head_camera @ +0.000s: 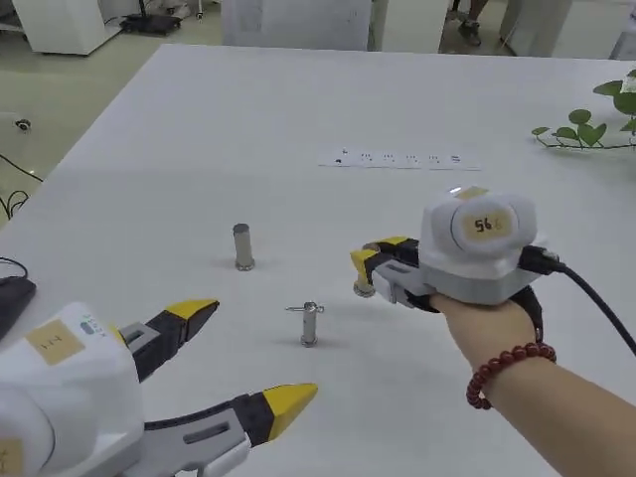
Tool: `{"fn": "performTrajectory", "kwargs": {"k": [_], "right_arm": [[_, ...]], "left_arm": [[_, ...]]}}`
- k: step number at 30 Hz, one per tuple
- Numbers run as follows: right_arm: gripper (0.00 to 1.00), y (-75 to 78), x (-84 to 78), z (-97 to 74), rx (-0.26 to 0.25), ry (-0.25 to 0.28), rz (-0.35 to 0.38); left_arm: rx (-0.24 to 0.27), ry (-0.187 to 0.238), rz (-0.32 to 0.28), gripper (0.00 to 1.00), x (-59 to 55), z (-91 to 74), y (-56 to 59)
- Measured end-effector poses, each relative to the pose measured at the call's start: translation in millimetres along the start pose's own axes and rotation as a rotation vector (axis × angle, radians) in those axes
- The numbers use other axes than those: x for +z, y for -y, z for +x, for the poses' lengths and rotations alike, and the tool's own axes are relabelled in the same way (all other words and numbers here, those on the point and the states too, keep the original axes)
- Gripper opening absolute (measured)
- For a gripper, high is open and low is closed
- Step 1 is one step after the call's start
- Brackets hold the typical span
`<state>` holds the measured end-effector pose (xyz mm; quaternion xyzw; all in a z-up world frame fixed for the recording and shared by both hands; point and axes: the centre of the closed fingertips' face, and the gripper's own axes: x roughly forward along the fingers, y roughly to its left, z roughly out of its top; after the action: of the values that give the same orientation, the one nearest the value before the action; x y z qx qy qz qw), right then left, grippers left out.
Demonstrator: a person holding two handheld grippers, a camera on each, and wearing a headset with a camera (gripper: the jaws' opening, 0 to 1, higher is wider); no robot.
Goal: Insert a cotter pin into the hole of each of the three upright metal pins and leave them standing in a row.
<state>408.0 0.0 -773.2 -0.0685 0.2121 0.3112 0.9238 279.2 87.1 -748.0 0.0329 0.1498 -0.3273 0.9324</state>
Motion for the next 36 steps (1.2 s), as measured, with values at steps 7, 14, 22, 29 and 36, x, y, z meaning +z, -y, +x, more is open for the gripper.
{"fn": "performTrajectory", "kwargs": {"k": [7,14,22,29,36], "right_arm": [[0.13,-0.1,-11.7,-16.3,-0.039,-0.013,0.023],[0.13,-0.9,-26.8,-31.3,-0.082,-0.025,0.046],[0.13,1.2,-37.4,-43.1,-0.164,-0.033,0.065],[0.13,5.1,-48.9,-45.6,-0.236,-0.047,0.12],[0.14,3.7,-61.0,-45.7,-0.272,-0.073,0.156]], "left_arm": [[-0.006,-0.003,0.012,0.7,1.9,-1.1,4.2],[-0.011,-0.003,0.019,0.7,2.8,-2.3,8.9],[-0.018,-0.005,0.031,0.69,3.2,-3.9,12.6],[-0.019,-0.002,0.032,0.69,3.9,-5.3,12.7],[-0.018,0.002,0.028,0.69,4.0,-7.5,10.9]]}}
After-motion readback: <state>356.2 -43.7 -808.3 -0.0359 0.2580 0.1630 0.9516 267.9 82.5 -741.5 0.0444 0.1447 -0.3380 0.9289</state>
